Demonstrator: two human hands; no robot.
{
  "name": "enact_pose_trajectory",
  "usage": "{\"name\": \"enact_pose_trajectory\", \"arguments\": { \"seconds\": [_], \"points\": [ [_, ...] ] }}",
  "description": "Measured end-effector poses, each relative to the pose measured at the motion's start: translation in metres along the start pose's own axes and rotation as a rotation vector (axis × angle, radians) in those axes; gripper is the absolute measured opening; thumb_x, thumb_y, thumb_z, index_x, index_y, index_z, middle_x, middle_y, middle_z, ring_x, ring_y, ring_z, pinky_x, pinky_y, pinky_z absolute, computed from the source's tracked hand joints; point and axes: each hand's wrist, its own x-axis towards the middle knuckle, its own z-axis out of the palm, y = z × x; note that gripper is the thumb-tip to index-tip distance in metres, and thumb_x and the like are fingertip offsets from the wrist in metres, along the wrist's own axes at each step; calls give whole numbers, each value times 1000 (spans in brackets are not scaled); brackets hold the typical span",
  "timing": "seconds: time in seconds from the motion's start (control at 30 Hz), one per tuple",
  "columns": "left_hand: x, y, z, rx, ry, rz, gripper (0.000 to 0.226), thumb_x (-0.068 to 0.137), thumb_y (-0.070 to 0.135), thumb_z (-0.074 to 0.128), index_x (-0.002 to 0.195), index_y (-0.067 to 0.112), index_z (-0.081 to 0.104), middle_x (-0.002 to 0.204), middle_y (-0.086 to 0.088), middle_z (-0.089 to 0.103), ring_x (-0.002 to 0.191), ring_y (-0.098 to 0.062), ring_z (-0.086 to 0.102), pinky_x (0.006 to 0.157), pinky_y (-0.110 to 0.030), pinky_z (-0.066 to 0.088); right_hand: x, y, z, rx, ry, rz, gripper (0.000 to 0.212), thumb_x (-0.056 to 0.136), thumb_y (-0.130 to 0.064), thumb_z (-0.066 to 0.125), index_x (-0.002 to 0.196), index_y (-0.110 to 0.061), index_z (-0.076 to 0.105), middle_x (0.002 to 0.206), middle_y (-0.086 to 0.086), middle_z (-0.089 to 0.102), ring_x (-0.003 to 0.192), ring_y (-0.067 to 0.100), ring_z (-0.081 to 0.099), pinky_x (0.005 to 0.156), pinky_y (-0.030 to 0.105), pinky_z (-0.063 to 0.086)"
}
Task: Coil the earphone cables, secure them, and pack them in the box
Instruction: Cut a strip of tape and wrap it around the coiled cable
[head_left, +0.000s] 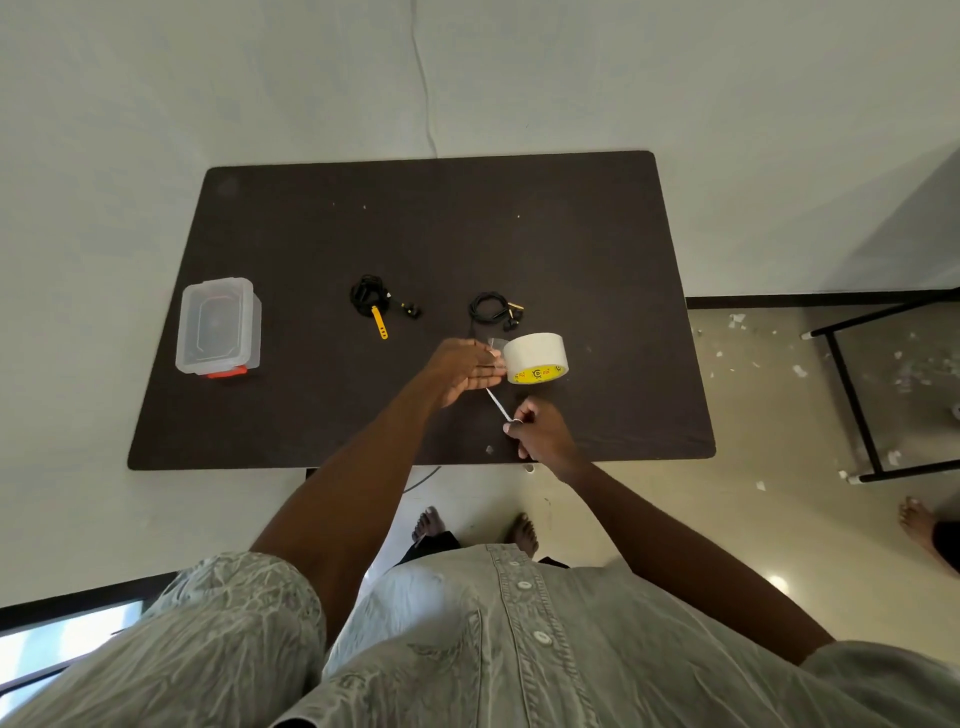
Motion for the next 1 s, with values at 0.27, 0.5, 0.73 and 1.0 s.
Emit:
{"name": "enact_pose_trajectory", "arguments": {
  "seconds": [0.27,0.5,0.73,1.0],
  "points": [
    [-2,-6,-1,-84,8,-8,8,90,-4,58,97,-3,61,103,-24,68,95,-31,70,74,-35,59,-37,0,-16,550,-148,2,13,93,-3,55,106,-1,54,84,19,69,62,27,65,56,31,51],
    [-4,-14,0,-111,25,-3,6,91,-4,56,93,-2,61,97,-22,68,90,-31,69,83,-41,57,-45,-10,-17,986,-298,86,26,97,-5,38,104,3,62,95,24,71,87,34,72,83,39,58],
    [-6,-19,-1,-159,27,-21,8,92,-4,54,88,0,60,96,-23,67,92,-32,68,82,-38,57,-44,-8,-8,966,-315,119,20,87,8,59,105,0,63,86,16,71,80,28,72,75,32,60],
    [-7,-16,-3,-132,14,-12,7,92,-5,55,89,-1,59,113,-30,64,107,-39,64,87,-40,55,-38,-3,-3,646,-339,27,12,90,-15,66,96,-5,66,78,13,67,71,26,69,71,32,58]
  ]
}}
